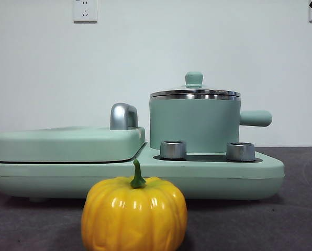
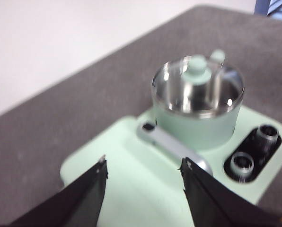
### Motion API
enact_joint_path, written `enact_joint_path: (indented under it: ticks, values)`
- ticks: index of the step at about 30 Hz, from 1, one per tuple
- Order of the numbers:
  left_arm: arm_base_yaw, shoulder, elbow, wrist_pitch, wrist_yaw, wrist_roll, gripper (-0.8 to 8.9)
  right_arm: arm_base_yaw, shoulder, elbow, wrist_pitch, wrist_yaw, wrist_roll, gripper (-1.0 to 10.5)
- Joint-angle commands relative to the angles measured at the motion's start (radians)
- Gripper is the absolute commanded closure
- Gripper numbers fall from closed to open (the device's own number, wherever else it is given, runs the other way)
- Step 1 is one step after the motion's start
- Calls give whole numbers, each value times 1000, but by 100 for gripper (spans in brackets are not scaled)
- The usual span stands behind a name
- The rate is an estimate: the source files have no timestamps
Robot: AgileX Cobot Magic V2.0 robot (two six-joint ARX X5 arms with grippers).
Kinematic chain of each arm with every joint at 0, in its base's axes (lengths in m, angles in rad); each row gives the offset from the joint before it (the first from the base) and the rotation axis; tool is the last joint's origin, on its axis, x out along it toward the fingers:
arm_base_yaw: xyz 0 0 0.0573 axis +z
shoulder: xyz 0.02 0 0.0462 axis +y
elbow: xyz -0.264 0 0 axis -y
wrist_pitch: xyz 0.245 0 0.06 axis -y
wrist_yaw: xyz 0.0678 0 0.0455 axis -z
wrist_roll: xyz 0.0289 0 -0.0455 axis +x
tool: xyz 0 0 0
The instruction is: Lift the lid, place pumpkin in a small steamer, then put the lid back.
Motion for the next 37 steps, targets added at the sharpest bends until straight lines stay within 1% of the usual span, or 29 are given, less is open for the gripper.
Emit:
enact_joint_path:
  ticks: [1,4,6,10,14,17,19,22,29,37]
  values:
    - [-31,35,26,84,11,6,560,3,3,16,8,-1,0,685]
    - [-69,88,26,178,11,-5,560,3,3,16,9,-1,24,685]
    - [-95,135,26,243,11,-30,560,3,3,16,11,-1,43,685]
    - [-151,257,26,420,11,-104,560,3,3,16,10,-1,47,685]
    - [-208,387,27,619,11,-156,560,3,3,16,10,-1,49,685]
    - [-244,483,43,713,11,-185,559,3,3,16,10,-1,49,685]
    - [-263,542,61,754,10,-185,559,3,3,16,10,-1,49,685]
    - [-287,631,103,786,10,-185,560,3,3,16,10,-1,49,685]
    - [-322,810,247,778,10,-186,559,3,3,16,10,0,49,685]
    - [-341,932,352,772,10,-207,560,3,3,16,10,0,49,686]
